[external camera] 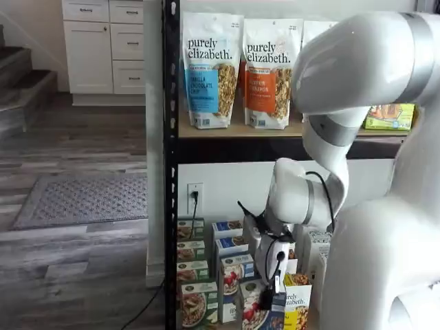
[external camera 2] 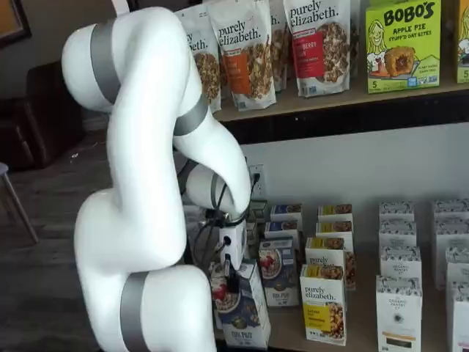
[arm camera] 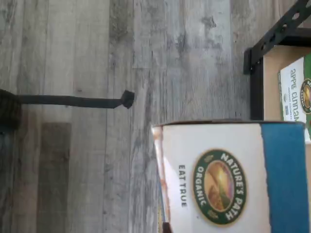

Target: Pick up the blue and white box that is on the bottom shelf, the second box from the left

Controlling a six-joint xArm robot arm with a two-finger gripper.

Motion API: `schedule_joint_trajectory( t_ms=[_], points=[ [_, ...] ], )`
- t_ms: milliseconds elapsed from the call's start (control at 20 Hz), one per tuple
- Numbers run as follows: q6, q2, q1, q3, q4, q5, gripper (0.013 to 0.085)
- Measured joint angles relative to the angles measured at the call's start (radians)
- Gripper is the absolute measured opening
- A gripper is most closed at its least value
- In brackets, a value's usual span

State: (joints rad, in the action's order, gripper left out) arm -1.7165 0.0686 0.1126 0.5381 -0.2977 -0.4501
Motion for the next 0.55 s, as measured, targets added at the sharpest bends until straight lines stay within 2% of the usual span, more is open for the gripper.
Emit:
schedule_joint_trajectory(
  t_ms=[250,550],
  points=[
    [0.039,-0.048,-0.005,-0.015,0.045,-0.044,0.045],
    [0.036,-0.086,-0.009,-0.023,0.04,-0.09,0.045]
  ],
)
